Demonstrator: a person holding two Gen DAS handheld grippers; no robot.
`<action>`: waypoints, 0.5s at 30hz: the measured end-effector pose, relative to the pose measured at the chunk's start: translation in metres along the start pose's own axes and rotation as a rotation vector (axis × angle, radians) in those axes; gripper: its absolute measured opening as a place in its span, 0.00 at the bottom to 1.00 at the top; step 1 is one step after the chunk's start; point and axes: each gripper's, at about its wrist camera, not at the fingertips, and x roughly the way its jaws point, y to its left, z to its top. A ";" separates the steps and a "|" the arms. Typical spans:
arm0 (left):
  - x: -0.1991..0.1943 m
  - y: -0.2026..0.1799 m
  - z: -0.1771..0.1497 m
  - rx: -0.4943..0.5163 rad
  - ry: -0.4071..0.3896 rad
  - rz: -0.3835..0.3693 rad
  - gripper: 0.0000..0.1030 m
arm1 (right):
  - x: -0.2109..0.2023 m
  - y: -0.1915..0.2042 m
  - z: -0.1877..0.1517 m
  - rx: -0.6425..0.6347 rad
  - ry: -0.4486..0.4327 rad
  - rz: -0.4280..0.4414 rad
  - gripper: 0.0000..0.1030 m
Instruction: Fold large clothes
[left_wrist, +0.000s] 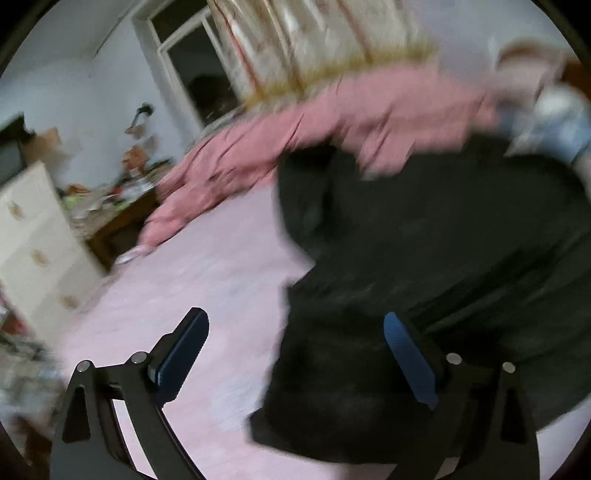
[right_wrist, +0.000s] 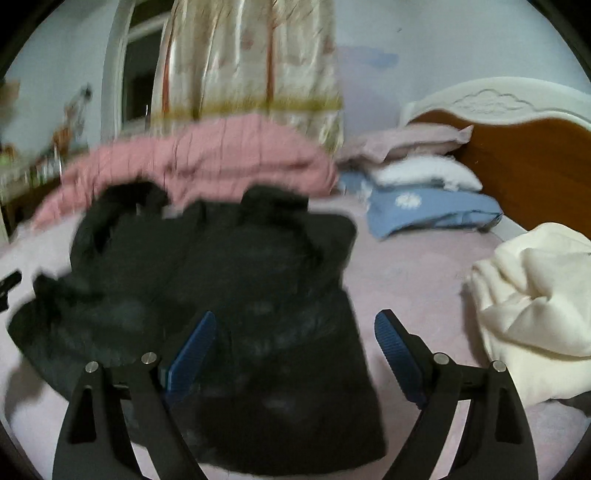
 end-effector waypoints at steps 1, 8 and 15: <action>0.004 0.008 -0.005 -0.036 0.010 0.011 0.93 | 0.003 0.000 -0.006 0.008 0.016 -0.036 0.87; 0.043 0.045 -0.031 -0.198 0.139 -0.234 0.22 | 0.016 -0.046 -0.035 0.195 0.098 0.008 0.80; 0.033 0.050 -0.045 -0.265 0.098 -0.292 0.01 | 0.025 -0.048 -0.045 0.205 0.118 0.086 0.05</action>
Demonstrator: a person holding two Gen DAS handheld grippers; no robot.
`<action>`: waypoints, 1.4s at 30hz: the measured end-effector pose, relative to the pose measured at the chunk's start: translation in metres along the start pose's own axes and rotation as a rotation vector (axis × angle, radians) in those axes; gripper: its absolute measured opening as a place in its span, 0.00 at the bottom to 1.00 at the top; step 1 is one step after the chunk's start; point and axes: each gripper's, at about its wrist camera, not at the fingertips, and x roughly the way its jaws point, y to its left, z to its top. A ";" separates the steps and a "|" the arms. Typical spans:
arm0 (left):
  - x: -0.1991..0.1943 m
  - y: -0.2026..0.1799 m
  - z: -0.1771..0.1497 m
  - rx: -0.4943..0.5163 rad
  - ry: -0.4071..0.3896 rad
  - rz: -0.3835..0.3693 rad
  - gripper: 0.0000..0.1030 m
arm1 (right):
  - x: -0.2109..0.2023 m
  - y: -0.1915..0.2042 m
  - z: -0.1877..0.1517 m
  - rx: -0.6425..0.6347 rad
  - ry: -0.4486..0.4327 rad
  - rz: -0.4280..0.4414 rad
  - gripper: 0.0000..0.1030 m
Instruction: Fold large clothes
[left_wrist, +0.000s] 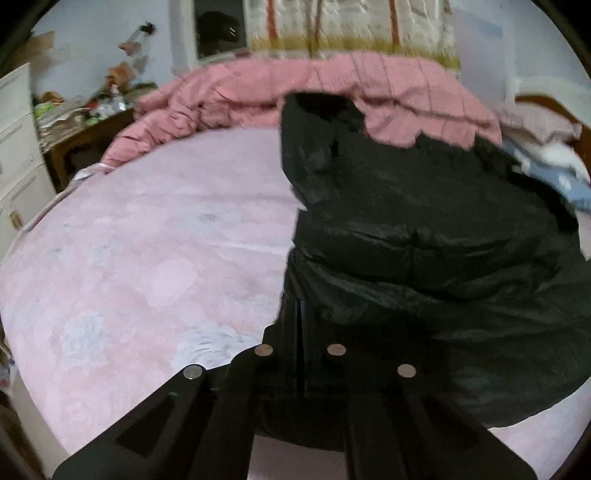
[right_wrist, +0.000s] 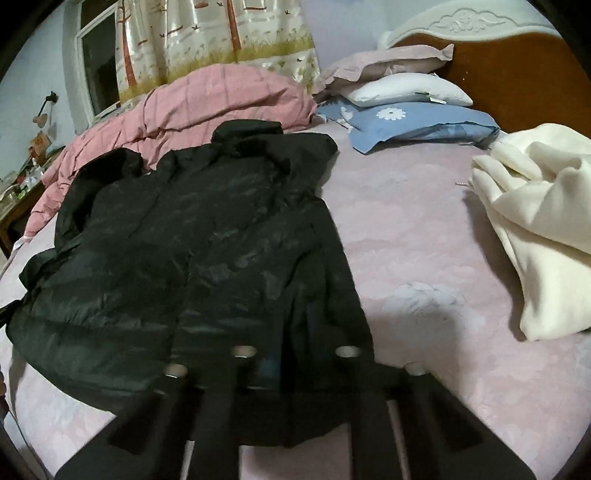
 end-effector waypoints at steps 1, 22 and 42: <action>-0.008 0.003 -0.001 -0.005 -0.017 0.001 0.01 | -0.008 0.000 -0.003 -0.001 -0.027 -0.010 0.05; -0.059 0.020 -0.034 0.028 -0.097 0.026 0.66 | -0.082 -0.007 -0.049 -0.037 -0.119 -0.021 0.56; -0.069 0.040 -0.001 -0.123 -0.213 -0.116 0.00 | -0.080 -0.025 -0.013 0.122 -0.227 0.089 0.04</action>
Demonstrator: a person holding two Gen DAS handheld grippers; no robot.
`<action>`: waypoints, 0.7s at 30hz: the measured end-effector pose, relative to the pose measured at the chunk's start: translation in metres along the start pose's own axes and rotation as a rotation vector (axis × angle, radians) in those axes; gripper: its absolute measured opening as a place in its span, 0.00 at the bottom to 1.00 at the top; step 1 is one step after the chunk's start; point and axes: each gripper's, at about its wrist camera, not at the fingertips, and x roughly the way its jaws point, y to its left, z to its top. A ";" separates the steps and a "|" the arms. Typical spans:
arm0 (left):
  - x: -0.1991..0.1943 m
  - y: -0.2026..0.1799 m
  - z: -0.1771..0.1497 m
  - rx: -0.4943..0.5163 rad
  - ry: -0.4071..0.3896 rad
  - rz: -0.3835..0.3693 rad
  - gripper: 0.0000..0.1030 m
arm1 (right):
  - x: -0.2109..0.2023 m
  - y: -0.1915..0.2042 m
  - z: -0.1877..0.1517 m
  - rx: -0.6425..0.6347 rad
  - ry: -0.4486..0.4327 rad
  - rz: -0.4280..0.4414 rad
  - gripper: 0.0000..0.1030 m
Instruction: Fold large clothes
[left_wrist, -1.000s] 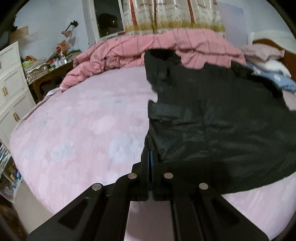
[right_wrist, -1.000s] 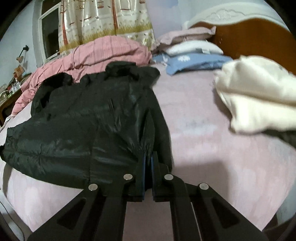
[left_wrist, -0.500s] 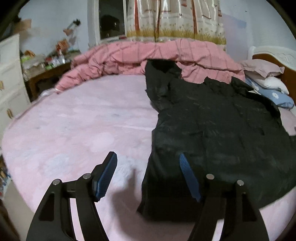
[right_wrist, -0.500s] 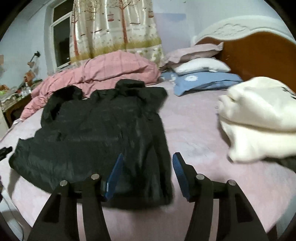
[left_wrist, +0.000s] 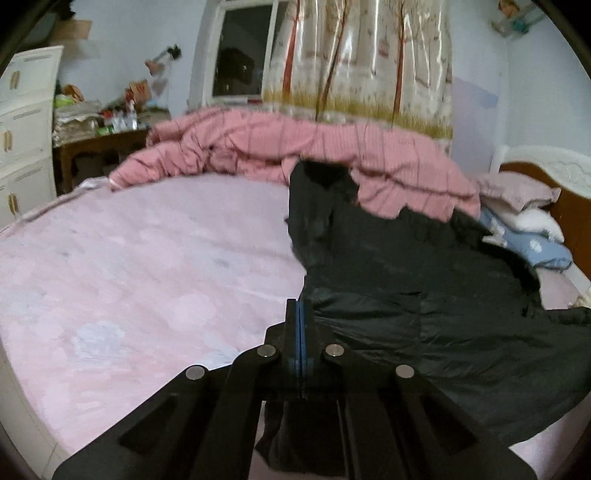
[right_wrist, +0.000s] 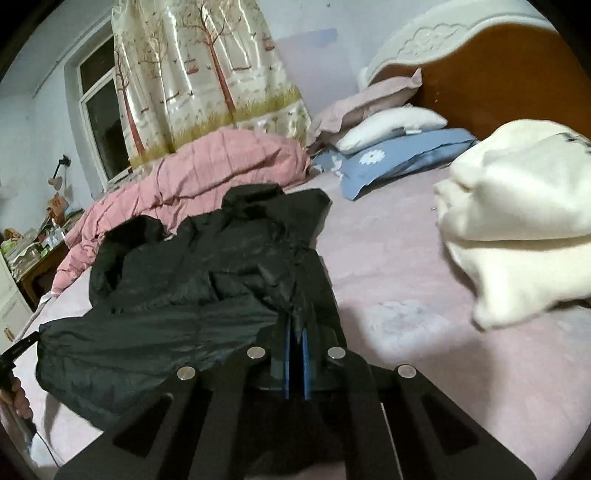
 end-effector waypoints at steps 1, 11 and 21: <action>-0.012 0.003 0.001 -0.015 -0.029 -0.011 0.00 | -0.012 0.000 -0.001 0.000 -0.024 0.013 0.04; -0.029 0.004 -0.017 0.044 0.001 0.037 0.00 | -0.042 -0.004 -0.033 -0.034 0.009 -0.018 0.06; 0.048 -0.001 0.002 0.029 0.110 0.165 0.22 | 0.005 -0.017 0.008 0.048 -0.033 -0.130 0.72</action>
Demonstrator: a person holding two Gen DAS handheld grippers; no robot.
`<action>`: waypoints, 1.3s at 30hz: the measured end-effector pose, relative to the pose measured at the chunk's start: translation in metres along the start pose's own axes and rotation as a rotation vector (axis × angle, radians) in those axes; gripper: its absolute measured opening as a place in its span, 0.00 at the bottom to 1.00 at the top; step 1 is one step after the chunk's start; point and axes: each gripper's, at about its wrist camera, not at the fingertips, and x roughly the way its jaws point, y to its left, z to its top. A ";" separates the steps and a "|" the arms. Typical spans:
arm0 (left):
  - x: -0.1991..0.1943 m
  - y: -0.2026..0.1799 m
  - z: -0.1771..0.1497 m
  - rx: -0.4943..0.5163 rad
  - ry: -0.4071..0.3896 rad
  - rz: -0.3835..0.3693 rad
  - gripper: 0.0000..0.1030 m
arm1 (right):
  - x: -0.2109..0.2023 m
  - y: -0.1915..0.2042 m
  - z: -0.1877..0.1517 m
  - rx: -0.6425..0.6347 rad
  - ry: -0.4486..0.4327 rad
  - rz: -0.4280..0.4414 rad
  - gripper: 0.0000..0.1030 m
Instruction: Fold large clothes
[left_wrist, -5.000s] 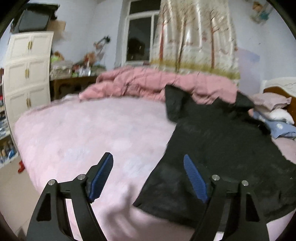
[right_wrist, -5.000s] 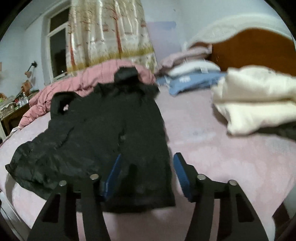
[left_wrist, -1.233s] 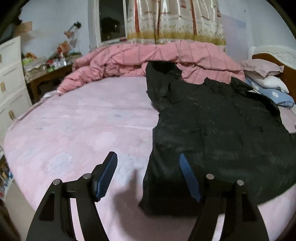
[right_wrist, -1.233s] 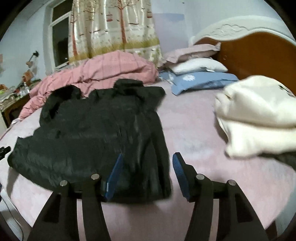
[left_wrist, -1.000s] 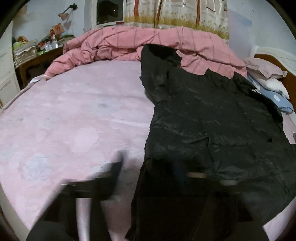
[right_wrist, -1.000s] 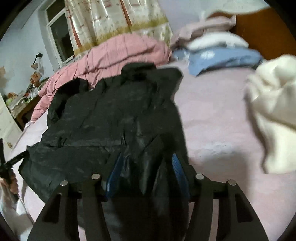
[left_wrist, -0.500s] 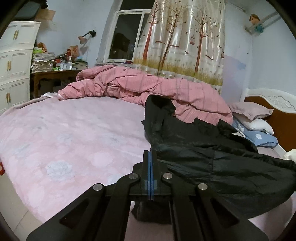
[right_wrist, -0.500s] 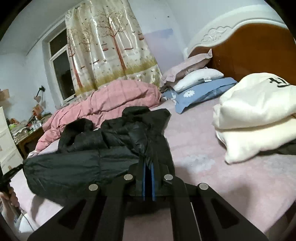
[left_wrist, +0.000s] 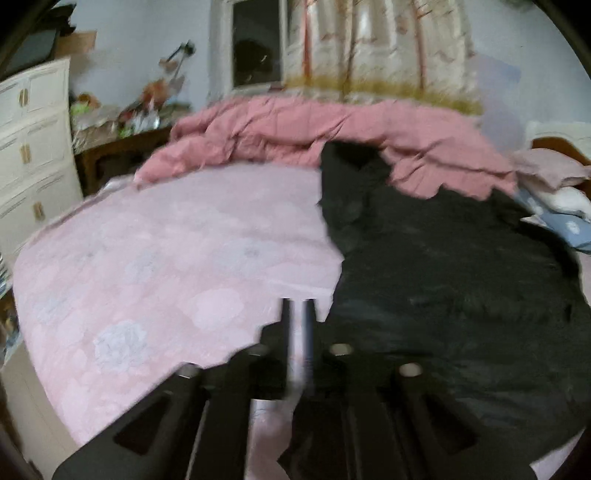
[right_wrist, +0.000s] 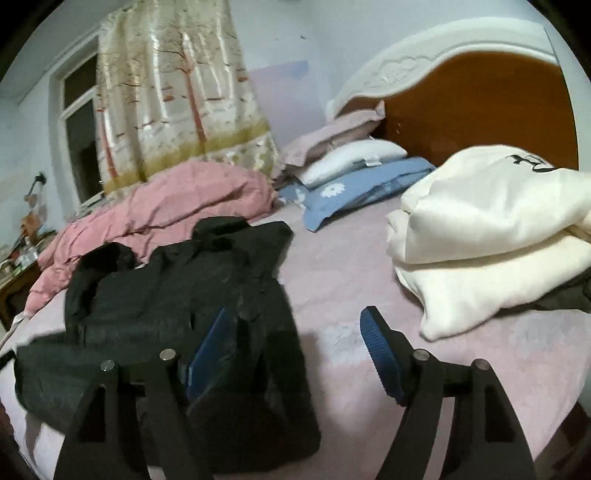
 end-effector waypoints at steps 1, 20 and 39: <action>0.001 0.004 0.001 -0.038 0.010 -0.024 0.46 | 0.003 -0.001 0.003 0.012 0.016 0.021 0.72; 0.020 -0.086 -0.029 0.273 0.061 0.011 0.60 | 0.047 0.052 -0.037 -0.215 0.239 0.177 0.72; 0.041 -0.051 -0.048 0.140 0.159 0.095 0.62 | 0.093 0.058 -0.044 -0.255 0.365 0.133 0.70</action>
